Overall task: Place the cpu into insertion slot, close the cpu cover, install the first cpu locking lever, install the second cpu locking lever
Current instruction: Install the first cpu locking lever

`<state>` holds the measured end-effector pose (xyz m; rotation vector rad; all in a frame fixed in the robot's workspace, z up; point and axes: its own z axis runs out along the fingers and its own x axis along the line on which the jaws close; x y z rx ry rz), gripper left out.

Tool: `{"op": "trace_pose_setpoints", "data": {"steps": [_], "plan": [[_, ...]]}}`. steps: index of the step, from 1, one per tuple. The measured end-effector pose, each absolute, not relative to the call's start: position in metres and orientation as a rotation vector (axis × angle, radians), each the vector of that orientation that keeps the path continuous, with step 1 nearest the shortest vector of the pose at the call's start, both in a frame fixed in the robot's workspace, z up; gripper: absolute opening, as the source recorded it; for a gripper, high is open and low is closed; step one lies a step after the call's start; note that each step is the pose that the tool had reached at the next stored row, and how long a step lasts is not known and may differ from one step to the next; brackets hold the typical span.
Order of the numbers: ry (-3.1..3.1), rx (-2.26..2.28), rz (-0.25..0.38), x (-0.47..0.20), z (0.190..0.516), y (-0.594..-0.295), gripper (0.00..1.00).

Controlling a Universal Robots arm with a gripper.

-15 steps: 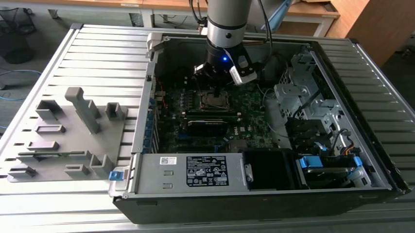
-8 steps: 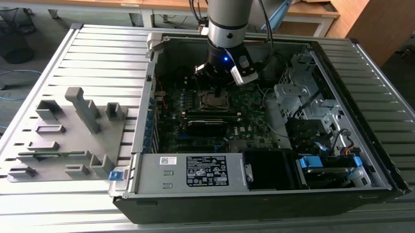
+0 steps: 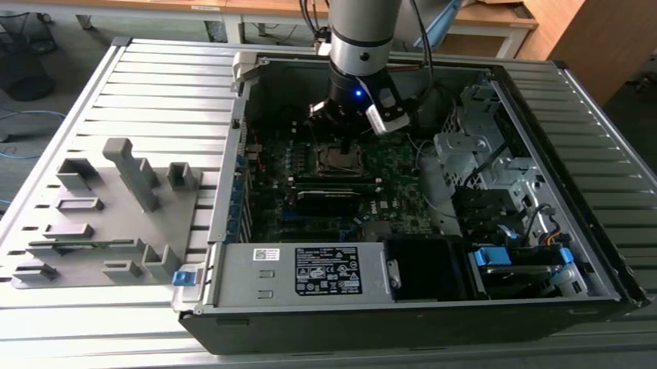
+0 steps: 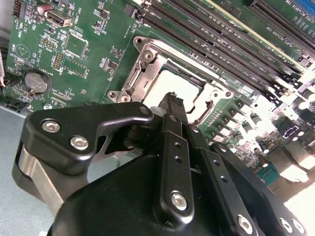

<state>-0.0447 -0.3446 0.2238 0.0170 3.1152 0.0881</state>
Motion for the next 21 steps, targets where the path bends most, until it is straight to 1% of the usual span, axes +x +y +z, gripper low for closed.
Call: {"op": "trace_pose_setpoints", "data": {"steps": [11,21], "plan": [[3.115,0.017,0.088,-0.045,0.235,-0.345,0.11],[3.115,0.017,0.088,-0.048,0.235,-0.345,0.11]]}}
